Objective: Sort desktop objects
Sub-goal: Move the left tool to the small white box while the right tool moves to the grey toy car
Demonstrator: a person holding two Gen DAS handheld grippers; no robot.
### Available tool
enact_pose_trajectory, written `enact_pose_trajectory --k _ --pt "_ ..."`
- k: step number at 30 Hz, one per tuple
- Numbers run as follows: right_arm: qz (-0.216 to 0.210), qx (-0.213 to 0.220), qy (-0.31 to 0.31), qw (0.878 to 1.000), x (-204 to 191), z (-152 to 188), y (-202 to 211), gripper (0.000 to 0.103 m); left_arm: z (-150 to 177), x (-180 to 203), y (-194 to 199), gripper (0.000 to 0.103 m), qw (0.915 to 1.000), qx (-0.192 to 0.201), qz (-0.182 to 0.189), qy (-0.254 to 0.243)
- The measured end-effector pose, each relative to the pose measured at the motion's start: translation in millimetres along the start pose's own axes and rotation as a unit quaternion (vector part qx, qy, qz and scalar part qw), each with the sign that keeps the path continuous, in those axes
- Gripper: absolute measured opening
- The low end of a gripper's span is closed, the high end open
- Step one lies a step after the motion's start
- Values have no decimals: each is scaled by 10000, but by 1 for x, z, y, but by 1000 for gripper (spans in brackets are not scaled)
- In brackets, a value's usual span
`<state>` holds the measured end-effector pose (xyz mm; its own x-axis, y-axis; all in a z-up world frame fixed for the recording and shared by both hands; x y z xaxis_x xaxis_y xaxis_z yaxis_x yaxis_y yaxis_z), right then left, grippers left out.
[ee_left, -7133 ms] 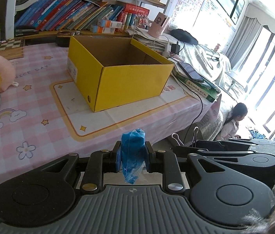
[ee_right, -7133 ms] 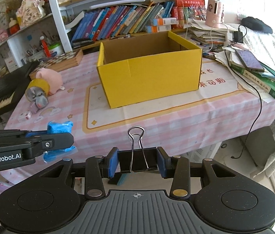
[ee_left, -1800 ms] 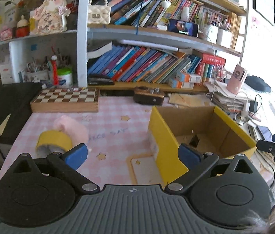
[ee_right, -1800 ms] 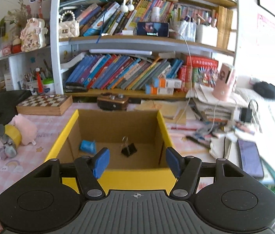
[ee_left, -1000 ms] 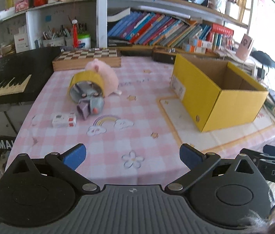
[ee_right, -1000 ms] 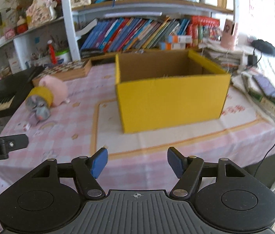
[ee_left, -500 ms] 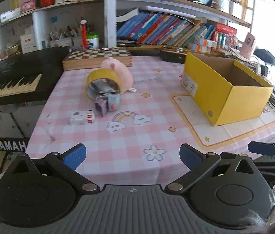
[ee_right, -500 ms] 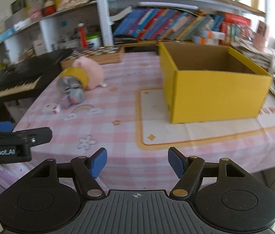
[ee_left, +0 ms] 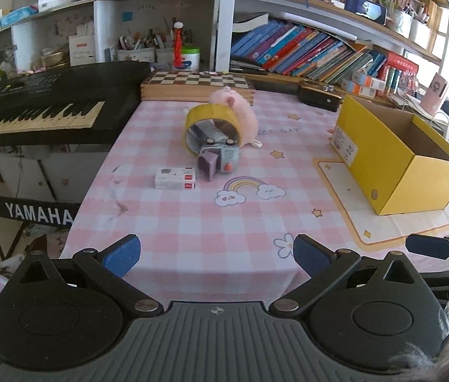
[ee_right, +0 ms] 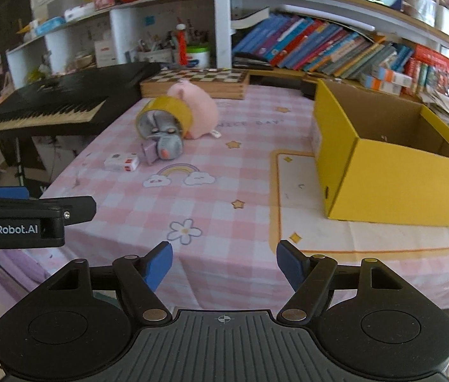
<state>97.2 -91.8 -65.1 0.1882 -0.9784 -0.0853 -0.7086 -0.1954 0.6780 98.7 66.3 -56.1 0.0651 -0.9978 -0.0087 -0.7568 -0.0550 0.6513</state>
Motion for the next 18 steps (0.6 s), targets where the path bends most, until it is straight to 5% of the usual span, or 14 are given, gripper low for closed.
enact_pose_trajectory --k 18 --pt "-514 -218 470 9973 6 -46 -56 74 -22 -16 -42 103 9968 -204 -511 579"
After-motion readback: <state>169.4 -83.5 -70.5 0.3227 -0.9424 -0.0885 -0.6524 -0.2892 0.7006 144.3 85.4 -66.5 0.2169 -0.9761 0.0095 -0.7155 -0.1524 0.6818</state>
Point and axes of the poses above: each gripper's, at about its wrist camera, not at the fingertips, and y roughly against the way its jaws point, x to its right, z to its underside, the point moved 6 cm from there along -y, roughly the way its jaws point, and after that the axes turned 6 degrees about -z, right-handed, at the moved point
